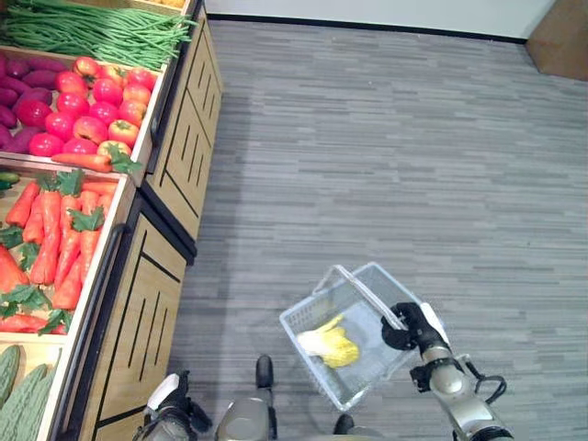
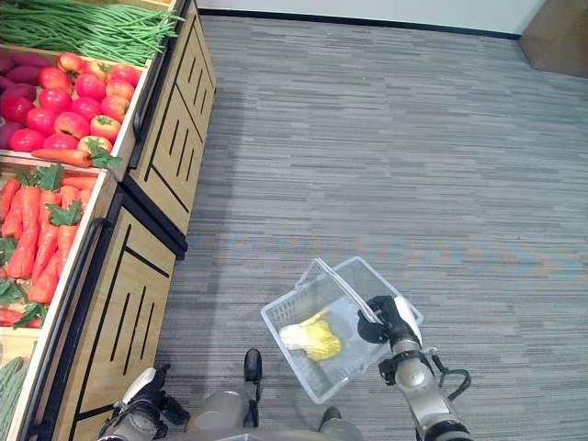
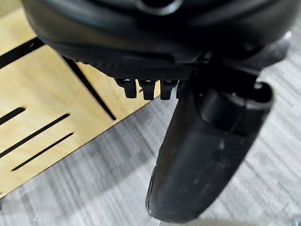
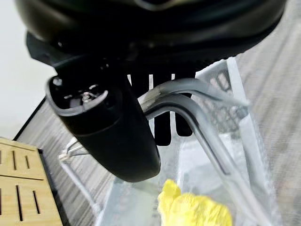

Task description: Get the vegetables into the basket

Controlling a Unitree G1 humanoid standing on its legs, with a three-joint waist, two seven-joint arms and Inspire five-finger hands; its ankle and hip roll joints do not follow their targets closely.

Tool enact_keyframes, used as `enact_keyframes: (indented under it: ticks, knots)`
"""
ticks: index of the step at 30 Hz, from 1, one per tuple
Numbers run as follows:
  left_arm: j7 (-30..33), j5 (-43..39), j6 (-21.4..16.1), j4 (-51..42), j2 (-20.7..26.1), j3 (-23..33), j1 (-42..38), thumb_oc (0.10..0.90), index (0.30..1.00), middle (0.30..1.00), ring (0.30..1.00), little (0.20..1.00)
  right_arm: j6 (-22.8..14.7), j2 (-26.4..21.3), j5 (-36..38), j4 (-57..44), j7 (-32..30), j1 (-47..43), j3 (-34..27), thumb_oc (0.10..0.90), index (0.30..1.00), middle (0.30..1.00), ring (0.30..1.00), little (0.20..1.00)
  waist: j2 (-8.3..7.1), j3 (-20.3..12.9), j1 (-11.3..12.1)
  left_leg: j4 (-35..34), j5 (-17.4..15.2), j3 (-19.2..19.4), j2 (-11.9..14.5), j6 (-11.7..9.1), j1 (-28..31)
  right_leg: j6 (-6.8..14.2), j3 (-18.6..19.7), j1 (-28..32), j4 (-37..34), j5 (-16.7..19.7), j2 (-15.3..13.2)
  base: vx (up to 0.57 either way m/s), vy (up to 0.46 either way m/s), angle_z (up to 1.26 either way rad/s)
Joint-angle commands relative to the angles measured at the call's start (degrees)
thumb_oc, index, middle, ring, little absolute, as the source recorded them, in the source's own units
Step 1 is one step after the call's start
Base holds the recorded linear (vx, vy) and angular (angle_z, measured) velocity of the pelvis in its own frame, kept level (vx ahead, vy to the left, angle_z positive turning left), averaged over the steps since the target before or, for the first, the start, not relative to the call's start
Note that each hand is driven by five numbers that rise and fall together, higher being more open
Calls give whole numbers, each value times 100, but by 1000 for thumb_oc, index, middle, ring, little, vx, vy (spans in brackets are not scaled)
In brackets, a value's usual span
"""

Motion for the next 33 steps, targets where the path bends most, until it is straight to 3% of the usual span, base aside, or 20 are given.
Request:
enact_keyframes:
  ticks: [1, 4, 6, 9, 10, 11, 12, 13, 17, 19, 21, 23, 25, 27, 28, 33]
  knots:
    - [191, 13, 105, 281, 58, 118, 359, 900, 1000, 1000, 1000, 1000, -484, -350, -43, -553, -365, -360, -306, 400, 300, 300, 300, 300, -34, -144, 62, 368, -453, -220, 235, -159, -45, 340, 262, -771, 1047, 433, -45, 99, 233, 1]
    - [152, 63, 116, 259, 94, 69, 355, 900, 1000, 1000, 1000, 1000, -501, -286, -47, -545, -316, -378, -236, 400, 300, 300, 300, 300, 36, -23, -13, 386, -588, -344, 123, 1, 207, 394, 543, -1121, 2148, 803, 30, 140, 186, 6]
    - [160, 17, 135, 262, 124, 87, 310, 900, 1000, 1000, 1000, 1000, -499, -285, -64, -648, -287, -360, -197, 400, 300, 300, 300, 300, 129, 29, -120, 326, -624, -483, 115, 18, 402, 297, 783, -1455, 2245, 710, 271, 190, 96, 45]
    - [189, -106, 119, 323, 170, 169, 162, 900, 1000, 1000, 1000, 1000, -520, -329, -22, -793, -234, -291, -175, 400, 300, 300, 300, 300, 152, 36, -266, 288, -740, -703, 94, -65, 597, 153, 787, -1630, 1280, 490, 309, 243, -36, 49]
    - [203, -112, 117, 339, 173, 172, 124, 900, 1000, 1000, 1000, 1000, -526, -333, -6, -780, -241, -277, -177, 400, 300, 300, 300, 300, 146, 41, -295, 289, -797, -770, 109, -103, 655, 156, 799, -1662, 902, 523, 256, 456, -218, 68]
    - [191, -128, 83, 369, 160, 178, 86, 900, 1000, 1000, 1000, 1000, -523, -360, 20, -778, -252, -251, -204, 400, 300, 300, 300, 300, 111, 22, -411, 253, -962, -1011, 143, -204, 896, 257, 1108, -1887, -80, 869, 194, 564, -288, 64]
    - [165, -158, 60, 358, 160, 192, 75, 900, 1000, 1000, 1000, 1000, -487, -384, 7, -826, -225, -229, -232, 400, 300, 300, 300, 300, 60, 0, -480, 280, -1061, -1167, 194, -271, 1025, 363, 1347, -1850, -128, 1039, 160, 592, -309, 91]
    - [160, -176, 54, 327, 158, 208, 101, 900, 1000, 1000, 1000, 1000, -490, -387, -6, -841, -193, -163, -255, 400, 300, 300, 300, 300, 25, -52, -495, 327, -1117, -1248, 222, -307, 1045, 335, 1387, -1738, -129, 914, 224, 500, -302, 144]
    - [154, -289, 31, 364, 53, 287, 275, 900, 1000, 1000, 1000, 1000, -624, -655, 126, -877, -142, -109, -409, 400, 300, 300, 300, 300, 50, -248, -401, 956, -923, -1632, 511, -613, 964, 12, 801, -1297, -214, 661, 558, 420, -342, 94]
    - [144, -296, 23, 342, 42, 266, 287, 900, 1000, 1000, 1000, 1000, -641, -688, 144, -885, -149, -102, -424, 400, 300, 300, 300, 300, 70, -245, -403, 1028, -863, -1665, 549, -654, 932, -31, 707, -1250, -203, 600, 587, 217, -213, 74]
    - [163, -390, 37, 279, -18, 238, 217, 900, 1000, 1000, 1000, 1000, -648, -791, 201, -773, -257, -51, -507, 400, 300, 300, 300, 300, 88, -156, -457, 1814, -586, -1213, 692, -773, 500, -241, 390, -1006, -184, 332, 613, 273, -290, 71]
    - [153, -339, 85, 136, 22, 209, 139, 900, 1000, 1000, 1000, 1000, -587, -810, 222, -837, -337, 179, -688, 400, 300, 300, 300, 300, 44, -16, -488, 2279, -386, -286, 1010, -788, 28, -337, 28, -673, -249, 153, 598, 178, -214, 119]
    - [152, -220, 117, 108, 34, 149, 93, 900, 1000, 1000, 1000, 1000, -567, -818, 216, -885, -376, 273, -773, 400, 300, 300, 300, 300, 75, -18, -501, 1909, -602, 148, 1124, -816, -160, -228, -159, -474, -396, 49, 534, 201, -9, 97]
    - [147, -34, 135, 96, 25, 73, 73, 900, 1000, 1000, 1000, 1000, -561, -829, 95, -906, -450, 356, -828, 400, 300, 300, 300, 300, 146, -68, -546, 1082, -228, 839, 1172, -953, -431, -132, -394, -363, -514, 23, 473, 338, 234, 89]
    - [129, 38, 172, 162, 38, 145, 196, 900, 1000, 1000, 1000, 1000, -472, -793, -116, -818, -434, 257, -735, 400, 300, 300, 300, 300, 204, -177, -444, 376, 83, 947, 1153, -968, -217, -21, -509, -150, -498, -60, 425, 355, 303, 34]
    - [90, 102, 179, 232, 71, 152, 237, 900, 1000, 1000, 1000, 1000, -449, -649, -62, -788, -402, 274, -755, 400, 300, 300, 300, 300, 132, -250, -409, 343, -23, 972, 992, -848, -79, 44, -459, -100, -342, -82, 259, 161, 204, -45]
